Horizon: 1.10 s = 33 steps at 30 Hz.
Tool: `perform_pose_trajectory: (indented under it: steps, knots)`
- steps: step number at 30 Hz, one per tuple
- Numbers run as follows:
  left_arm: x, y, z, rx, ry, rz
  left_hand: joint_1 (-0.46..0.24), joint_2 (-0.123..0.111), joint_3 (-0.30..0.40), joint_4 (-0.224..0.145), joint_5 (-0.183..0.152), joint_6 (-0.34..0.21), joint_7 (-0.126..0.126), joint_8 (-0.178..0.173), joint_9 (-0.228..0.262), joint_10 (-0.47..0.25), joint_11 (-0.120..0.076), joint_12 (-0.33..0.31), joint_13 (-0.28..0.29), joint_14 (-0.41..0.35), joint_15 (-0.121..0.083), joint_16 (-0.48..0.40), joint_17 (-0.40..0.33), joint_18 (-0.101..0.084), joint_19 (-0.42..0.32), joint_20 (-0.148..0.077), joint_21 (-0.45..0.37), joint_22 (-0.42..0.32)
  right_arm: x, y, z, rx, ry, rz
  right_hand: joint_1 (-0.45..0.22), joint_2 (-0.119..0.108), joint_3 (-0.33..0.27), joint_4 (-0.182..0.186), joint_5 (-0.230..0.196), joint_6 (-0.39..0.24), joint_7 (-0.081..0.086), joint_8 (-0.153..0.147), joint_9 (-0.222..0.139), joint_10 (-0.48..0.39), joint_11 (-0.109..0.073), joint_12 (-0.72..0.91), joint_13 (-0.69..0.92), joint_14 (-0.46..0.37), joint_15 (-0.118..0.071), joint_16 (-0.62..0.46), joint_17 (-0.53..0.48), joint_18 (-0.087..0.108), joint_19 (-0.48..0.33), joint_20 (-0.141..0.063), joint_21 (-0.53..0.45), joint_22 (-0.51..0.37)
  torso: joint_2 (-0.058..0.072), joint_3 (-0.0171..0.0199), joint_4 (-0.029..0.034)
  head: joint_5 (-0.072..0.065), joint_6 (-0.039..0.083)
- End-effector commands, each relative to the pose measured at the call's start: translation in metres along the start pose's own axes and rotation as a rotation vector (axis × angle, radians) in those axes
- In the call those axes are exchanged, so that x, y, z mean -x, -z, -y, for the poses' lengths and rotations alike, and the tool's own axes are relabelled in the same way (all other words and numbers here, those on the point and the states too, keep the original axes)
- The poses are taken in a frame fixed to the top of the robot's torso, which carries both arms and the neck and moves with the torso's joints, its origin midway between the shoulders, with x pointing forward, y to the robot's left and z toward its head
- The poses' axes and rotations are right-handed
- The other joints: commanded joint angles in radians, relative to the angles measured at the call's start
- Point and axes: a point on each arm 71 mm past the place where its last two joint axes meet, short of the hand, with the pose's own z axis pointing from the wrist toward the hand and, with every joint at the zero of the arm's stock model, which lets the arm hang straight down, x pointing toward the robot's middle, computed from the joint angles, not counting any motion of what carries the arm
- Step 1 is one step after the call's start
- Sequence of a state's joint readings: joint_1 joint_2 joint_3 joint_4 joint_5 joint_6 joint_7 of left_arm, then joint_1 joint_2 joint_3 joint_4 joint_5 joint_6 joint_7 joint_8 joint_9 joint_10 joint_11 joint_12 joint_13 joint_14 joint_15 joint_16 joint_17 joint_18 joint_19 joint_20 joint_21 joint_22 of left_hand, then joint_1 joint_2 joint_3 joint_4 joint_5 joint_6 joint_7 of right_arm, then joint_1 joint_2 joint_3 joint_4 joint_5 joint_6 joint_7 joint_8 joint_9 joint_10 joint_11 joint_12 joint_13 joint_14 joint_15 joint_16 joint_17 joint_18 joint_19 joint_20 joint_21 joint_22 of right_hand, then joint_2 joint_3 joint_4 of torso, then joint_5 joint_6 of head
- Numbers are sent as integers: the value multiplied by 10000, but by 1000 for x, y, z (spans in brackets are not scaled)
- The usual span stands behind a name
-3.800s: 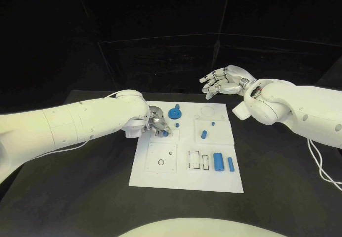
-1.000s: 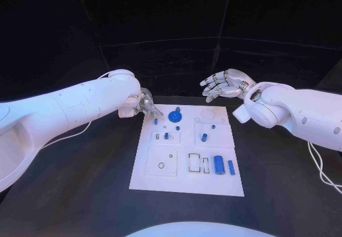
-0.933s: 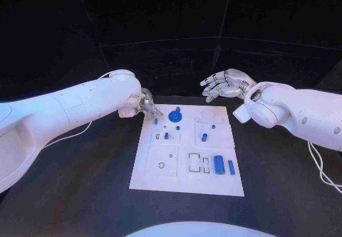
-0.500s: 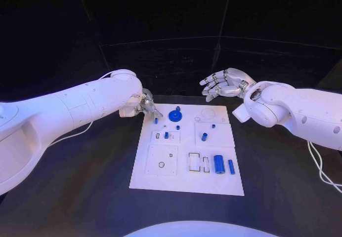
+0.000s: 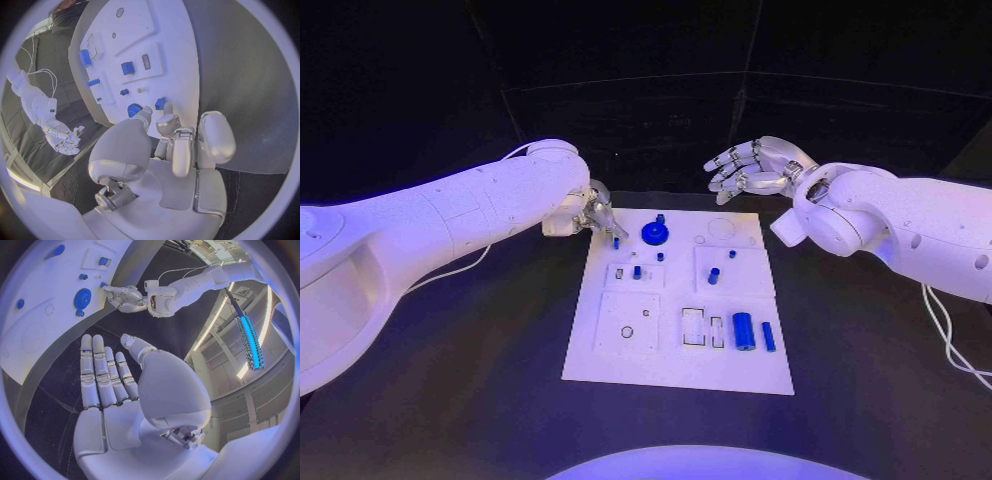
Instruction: Assemble the parts on the task board
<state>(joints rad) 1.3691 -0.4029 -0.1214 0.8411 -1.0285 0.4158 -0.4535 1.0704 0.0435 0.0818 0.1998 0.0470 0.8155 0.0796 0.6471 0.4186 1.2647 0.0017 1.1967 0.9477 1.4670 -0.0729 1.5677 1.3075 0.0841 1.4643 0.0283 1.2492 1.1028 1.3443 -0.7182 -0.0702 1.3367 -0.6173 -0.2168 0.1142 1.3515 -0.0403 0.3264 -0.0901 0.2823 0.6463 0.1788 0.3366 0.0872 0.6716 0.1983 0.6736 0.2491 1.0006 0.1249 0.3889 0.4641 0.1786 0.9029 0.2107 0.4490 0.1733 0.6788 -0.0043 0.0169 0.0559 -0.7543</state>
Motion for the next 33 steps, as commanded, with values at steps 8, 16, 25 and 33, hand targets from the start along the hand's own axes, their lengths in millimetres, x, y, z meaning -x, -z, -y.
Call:
perform_pose_trajectory:
  steps: [8, 16, 25, 33]
  knots:
    - [-1, -1, 2, 25, -208, -221, 278, 119, 24, -202, 21, 135, -16, -28, -71, -69, -6, 4, -18, 1038, 62, 31, 2633, 50, 44, 87, 60, 38, 0, -1, -3, 149, -2, -69, -79, 49, -65, 0, 34, -103, 920, 97, 14, -63, 5, 101, -42, -99, -3, 64, -23, -73, 77, 0, -78, -27, -5, 1, -5, 17, -19]
    - [-1, -1, 2, 35, -183, -169, 458, 264, 96, -323, 22, 171, -20, -23, -127, -68, -11, 13, -23, 1038, 59, 31, 2633, 49, 43, 87, 66, 51, 0, -1, -3, 149, -2, -66, -77, 50, -66, 0, 37, -106, 921, 103, 14, -65, 5, 107, -46, -100, -3, 67, -25, -72, 80, 1, -82, -29, -5, 2, 3, -5, -19]
    - [-1, -1, 4, -48, -148, -70, 931, 577, 422, -665, 26, 170, -51, -37, -219, -76, -42, 13, -41, 1038, 39, 31, 2633, 50, 41, 78, 72, 65, -1, -1, -3, 150, -4, -74, -77, 50, -66, 0, 37, -106, 921, 103, 14, -65, 5, 107, -46, -100, -3, 67, -25, -72, 80, 1, -82, -29, -2, 5, 4, -6, -24]
    - [1, -1, 4, -192, -2, 199, 2148, 1002, 1993, -1826, 40, -14, -88, -107, -370, -250, -95, -175, -230, 1038, -27, 31, 2633, 67, 18, 12, 15, 4, -1, -1, -3, 141, -6, -93, -77, 50, -66, 0, 37, -106, 921, 103, 14, -65, 5, 107, -46, -100, -3, 67, -25, -72, 80, 1, -82, -29, -2, -2, 5, -3, -33]
